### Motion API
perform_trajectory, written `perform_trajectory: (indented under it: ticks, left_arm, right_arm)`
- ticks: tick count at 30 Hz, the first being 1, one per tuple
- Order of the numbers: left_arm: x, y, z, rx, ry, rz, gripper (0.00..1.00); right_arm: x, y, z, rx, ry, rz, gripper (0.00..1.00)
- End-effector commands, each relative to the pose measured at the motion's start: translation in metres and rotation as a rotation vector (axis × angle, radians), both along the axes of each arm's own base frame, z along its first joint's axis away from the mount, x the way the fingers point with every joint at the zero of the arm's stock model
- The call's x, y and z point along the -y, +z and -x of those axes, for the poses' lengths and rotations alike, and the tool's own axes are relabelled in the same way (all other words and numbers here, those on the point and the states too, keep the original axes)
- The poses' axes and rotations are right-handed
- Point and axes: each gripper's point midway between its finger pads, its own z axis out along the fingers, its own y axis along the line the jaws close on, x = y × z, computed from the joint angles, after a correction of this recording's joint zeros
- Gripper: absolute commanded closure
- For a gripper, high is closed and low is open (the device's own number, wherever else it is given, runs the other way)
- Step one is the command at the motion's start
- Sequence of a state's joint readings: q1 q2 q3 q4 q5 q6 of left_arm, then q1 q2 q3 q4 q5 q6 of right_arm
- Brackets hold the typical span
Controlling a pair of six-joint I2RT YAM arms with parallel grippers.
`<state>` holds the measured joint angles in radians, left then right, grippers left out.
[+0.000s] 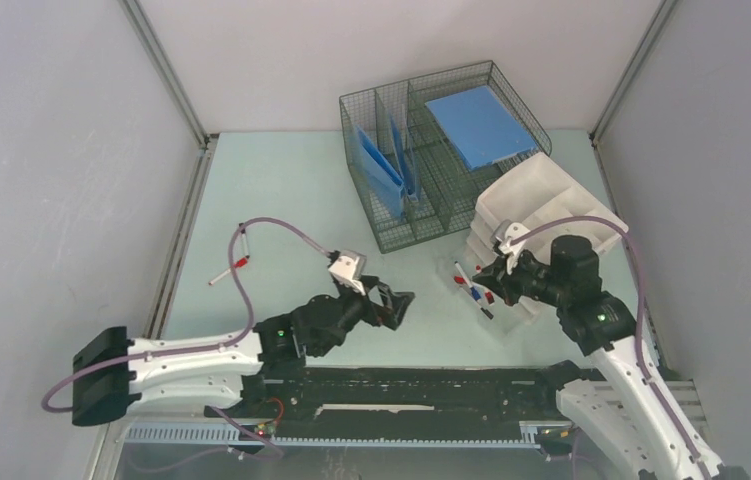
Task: Organize the desk
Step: Place the stationery in the drawer.
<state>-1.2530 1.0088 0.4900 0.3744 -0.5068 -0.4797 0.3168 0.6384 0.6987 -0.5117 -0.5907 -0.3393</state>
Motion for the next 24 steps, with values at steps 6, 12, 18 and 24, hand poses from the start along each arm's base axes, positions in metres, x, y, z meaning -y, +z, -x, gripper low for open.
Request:
perform_trajectory:
  ticks: [6,12,18,24]
  left_arm:
    - [-0.089,-0.022,-0.030,-0.051,0.252,0.015,0.00]
    - [-0.122,-0.010,-0.040,-0.034,0.343,0.084,0.00]
    - [-0.141,-0.007,-0.049,-0.050,0.393,0.063,0.00]
    - [-0.159,-0.014,-0.065,-0.122,0.448,0.010,0.00]
  right_arm:
    - [0.028,-0.035,-0.038,0.033,-0.153,0.245,0.93]
    - [0.035,-0.050,-0.045,0.005,-0.196,0.286,0.79]
    - [0.038,-0.057,-0.046,-0.020,-0.210,0.299,0.45]
    - [0.019,-0.050,-0.021,-0.041,-0.055,0.237,0.30]
